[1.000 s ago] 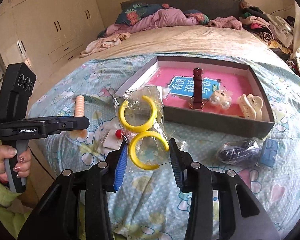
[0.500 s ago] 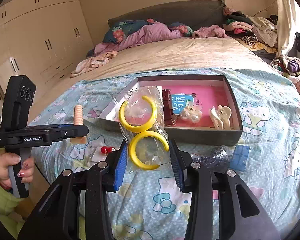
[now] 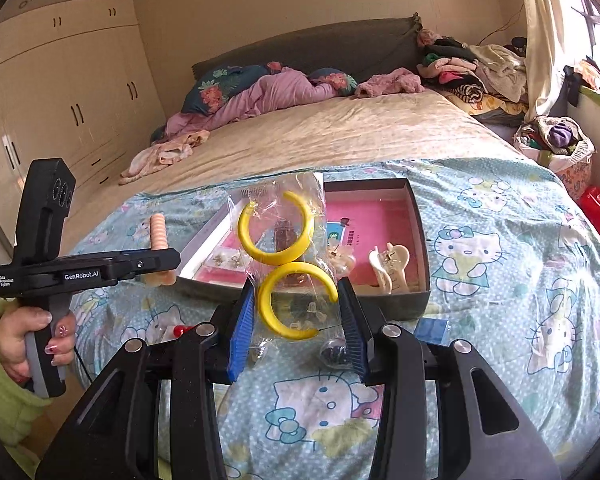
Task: Organize jewelry
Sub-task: 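Carry the spiral with left tool over the box while right tool carries the bangles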
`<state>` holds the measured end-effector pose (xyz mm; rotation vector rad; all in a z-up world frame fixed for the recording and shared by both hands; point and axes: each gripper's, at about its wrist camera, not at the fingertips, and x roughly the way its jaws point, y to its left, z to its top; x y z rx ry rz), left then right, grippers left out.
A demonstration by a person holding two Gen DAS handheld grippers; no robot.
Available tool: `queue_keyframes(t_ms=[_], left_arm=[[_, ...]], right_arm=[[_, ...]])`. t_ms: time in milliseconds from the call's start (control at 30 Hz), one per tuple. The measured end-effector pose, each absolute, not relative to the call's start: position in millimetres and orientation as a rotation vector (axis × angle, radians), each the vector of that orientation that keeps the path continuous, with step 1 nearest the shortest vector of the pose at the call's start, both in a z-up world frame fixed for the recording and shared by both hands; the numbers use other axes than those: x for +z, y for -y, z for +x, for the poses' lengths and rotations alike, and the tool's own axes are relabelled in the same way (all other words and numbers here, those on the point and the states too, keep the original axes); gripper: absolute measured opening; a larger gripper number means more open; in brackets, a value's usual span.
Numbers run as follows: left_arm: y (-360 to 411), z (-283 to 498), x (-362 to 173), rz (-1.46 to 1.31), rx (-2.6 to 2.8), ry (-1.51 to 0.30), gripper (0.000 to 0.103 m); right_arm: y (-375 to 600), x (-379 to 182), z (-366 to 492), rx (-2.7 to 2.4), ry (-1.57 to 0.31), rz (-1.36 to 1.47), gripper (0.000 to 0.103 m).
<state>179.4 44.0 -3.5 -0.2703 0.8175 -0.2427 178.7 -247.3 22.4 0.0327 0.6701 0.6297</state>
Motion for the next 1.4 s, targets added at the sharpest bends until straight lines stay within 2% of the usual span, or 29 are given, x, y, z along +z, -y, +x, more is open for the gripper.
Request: queue_keyframes(t_ms=[400, 967, 1400], left_arm=[[-30.2, 209.6, -1.1, -0.231, -0.249, -0.803, 0.027], [-19.6, 239.2, -23.7, -0.183, -0.222, -0.836, 0.027], [-13.3, 249.8, -42.7, -0.169, -0.225, -0.874, 0.027]], right_arm=[[256.1, 32.8, 196.9, 0.585, -0.642, 0.062, 0.038], [252.9, 40.7, 226.8, 0.556, -0.624, 0.066, 0.038], [236.0, 26.3, 259.0, 0.542, -0.671, 0.038, 0.038]])
